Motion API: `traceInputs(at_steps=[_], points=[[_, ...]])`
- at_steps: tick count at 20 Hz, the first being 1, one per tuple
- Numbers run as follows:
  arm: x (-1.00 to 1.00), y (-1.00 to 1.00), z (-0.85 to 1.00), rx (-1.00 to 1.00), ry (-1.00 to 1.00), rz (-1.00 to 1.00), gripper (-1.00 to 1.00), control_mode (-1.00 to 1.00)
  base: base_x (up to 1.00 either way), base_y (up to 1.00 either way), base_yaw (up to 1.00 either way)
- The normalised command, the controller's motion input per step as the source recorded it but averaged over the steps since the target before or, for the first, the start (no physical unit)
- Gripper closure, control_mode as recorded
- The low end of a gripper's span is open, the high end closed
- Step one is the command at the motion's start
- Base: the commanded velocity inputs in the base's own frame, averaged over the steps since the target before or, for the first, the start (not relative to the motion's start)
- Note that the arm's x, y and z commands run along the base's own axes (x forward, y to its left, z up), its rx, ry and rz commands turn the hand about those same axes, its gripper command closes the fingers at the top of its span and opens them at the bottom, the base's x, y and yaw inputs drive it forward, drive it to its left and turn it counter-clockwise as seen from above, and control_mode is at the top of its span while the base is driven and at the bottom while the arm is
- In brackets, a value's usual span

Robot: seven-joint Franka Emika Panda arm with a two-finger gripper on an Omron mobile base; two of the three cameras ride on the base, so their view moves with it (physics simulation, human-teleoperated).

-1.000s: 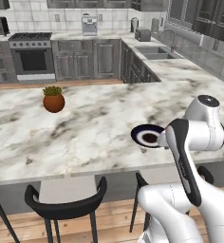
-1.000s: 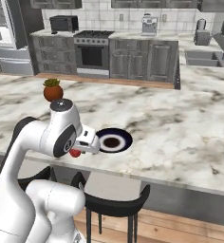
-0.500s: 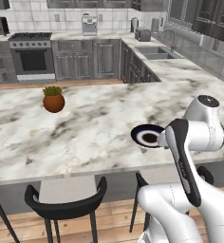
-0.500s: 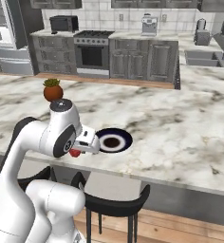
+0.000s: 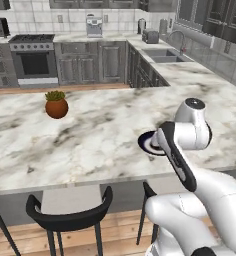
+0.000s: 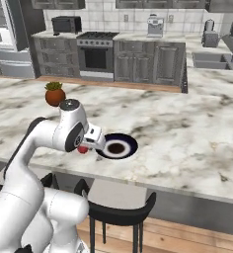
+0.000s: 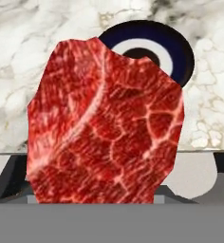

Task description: Take the steak from the fridge and place it on the digital scale on the counter by the fridge. Wait a few seconds for a reading, then move it to the plate on the dining counter.

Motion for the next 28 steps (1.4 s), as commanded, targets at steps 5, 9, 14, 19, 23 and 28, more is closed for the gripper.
traceInputs(at_steps=[5,9,14,19,23,28], points=[[1.0,-0.32,-0.5,0.02,0.13,-0.01,1.0,-1.0,0.0,0.0,0.0],[0.97,-0.77,-0.24,0.13,0.14,0.0,1.0,-1.0,0.0,0.0,0.0],[0.4,-0.34,-0.04,0.01,0.13,-0.01,1.0,-1.0,0.0,0.0,0.0],[0.16,0.0,0.28,-0.04,0.21,-0.01,1.0,-1.0,0.0,0.0,0.0],[0.0,0.0,0.34,-0.02,0.17,0.0,1.0,-1.0,0.0,0.0,0.0],[0.0,-0.02,-0.2,0.01,0.0,0.0,1.0,-1.0,0.0,0.0,0.0]])
